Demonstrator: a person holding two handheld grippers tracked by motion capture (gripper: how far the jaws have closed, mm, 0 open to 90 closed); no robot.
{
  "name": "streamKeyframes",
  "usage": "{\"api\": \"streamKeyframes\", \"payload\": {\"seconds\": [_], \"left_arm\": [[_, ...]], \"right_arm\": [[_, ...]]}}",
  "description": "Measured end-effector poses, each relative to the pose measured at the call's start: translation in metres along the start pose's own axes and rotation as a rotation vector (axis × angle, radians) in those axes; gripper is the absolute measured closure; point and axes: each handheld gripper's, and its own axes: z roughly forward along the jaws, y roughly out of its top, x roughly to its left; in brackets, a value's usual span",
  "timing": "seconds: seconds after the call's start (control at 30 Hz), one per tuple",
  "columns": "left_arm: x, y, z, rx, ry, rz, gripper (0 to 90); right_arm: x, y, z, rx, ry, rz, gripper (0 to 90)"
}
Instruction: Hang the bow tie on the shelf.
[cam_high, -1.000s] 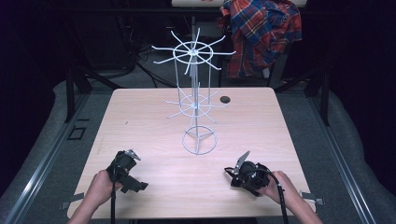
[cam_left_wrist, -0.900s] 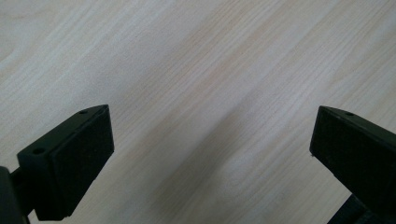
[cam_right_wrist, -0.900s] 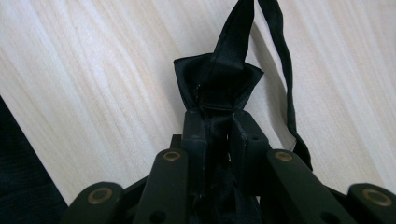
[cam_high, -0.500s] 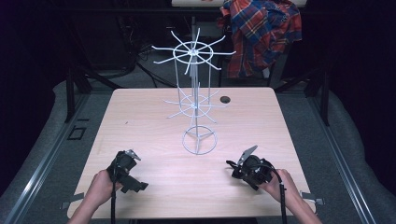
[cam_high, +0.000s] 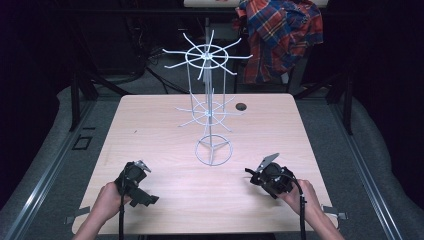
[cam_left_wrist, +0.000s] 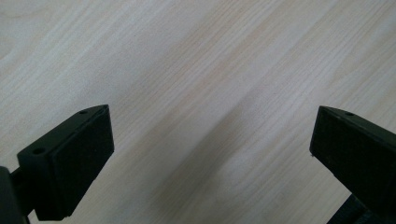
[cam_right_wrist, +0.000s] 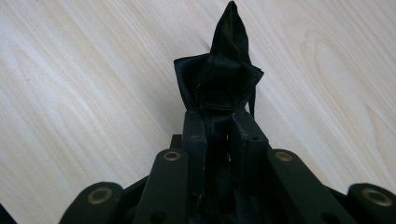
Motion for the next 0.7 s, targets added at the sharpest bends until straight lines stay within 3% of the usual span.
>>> {"api": "streamKeyframes", "payload": {"seconds": [0.7], "left_arm": [[0.0, 0.0, 0.0, 0.0, 0.002, 0.0, 0.0]], "right_arm": [[-0.007, 0.011, -0.016, -0.067, -0.038, 0.049, 77.0]]}}
